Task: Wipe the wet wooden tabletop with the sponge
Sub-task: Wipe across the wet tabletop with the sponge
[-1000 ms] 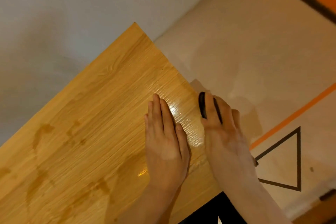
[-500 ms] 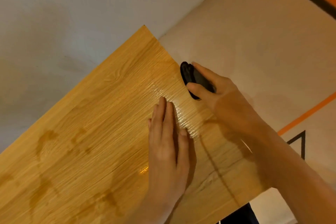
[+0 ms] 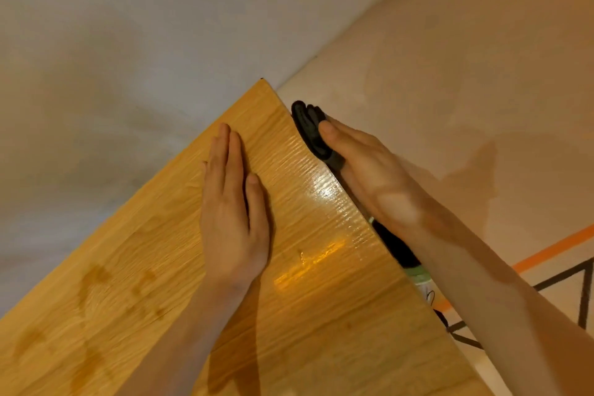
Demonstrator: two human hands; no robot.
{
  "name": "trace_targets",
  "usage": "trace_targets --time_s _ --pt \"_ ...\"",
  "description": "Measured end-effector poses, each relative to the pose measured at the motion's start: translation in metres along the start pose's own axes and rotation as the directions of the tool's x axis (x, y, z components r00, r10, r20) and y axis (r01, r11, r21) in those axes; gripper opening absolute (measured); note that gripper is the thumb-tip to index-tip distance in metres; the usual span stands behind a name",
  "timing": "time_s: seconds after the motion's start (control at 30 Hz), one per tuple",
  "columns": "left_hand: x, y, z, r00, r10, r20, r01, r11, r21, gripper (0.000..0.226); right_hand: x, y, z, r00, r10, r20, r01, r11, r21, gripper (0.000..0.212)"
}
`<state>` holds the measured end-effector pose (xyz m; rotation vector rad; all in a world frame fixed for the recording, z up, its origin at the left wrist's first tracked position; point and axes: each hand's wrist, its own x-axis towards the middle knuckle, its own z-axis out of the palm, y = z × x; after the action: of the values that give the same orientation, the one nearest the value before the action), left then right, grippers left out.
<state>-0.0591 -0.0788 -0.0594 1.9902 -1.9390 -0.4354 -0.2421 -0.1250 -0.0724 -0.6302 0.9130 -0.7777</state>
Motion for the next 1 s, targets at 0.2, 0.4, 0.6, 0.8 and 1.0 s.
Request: trace_targets --time_s 0.2,0.4,0.6,0.8,1.0 --pt "0.002 0.002 0.0 1.0 0.017 0.005 -0.017 1.0 0.017 0.053 -0.029 0.002 -0.005 0.997 0.058 -0.051 -0.059 0.998 -0.031 0.038" --pt "0.002 0.001 0.003 1.0 0.02 0.004 -0.02 0.999 0.027 0.054 -0.047 -0.006 -0.008 0.988 0.129 -0.089 -0.131 0.991 -0.022 0.032" --pt "0.005 -0.001 0.004 1.0 -0.011 0.001 0.011 0.999 0.035 0.053 0.049 -0.036 0.022 0.997 -0.07 -0.013 0.068 0.989 -0.13 0.039" --pt "0.002 0.001 0.004 1.0 0.024 0.008 -0.024 0.999 0.038 0.053 0.01 -0.016 0.018 0.992 -0.101 -0.076 0.07 0.94 -0.335 0.044" --pt "0.003 0.001 0.003 1.0 0.026 -0.008 -0.025 0.997 0.074 0.053 0.054 -0.029 0.044 0.95 -0.287 -0.126 0.13 0.726 -0.675 0.051"
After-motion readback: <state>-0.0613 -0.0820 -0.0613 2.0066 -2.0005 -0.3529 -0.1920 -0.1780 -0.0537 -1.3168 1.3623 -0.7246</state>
